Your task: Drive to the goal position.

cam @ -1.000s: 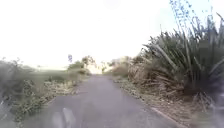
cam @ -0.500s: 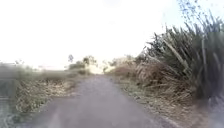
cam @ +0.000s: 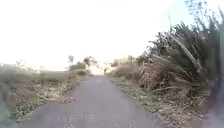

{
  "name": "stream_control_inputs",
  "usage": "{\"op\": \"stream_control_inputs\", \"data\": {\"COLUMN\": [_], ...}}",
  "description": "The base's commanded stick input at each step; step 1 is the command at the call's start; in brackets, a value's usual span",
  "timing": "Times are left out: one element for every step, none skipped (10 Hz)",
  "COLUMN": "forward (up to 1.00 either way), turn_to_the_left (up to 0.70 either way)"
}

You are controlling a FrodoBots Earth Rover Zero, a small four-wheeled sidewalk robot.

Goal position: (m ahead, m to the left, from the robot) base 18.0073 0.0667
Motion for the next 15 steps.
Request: {"op": "stream_control_inputs", "data": {"forward": [0.70,0.70,0.70,0.70,0.70,0.70,0.70,0.70,0.70,0.70,0.70,0.70,0.70,0.70,0.70], "turn_to_the_left": [0.00,0.00,0.00,0.00,0.00,0.00,0.00,0.00,0.00,0.00,0.00,0.00,0.00,0.00,0.00]}}
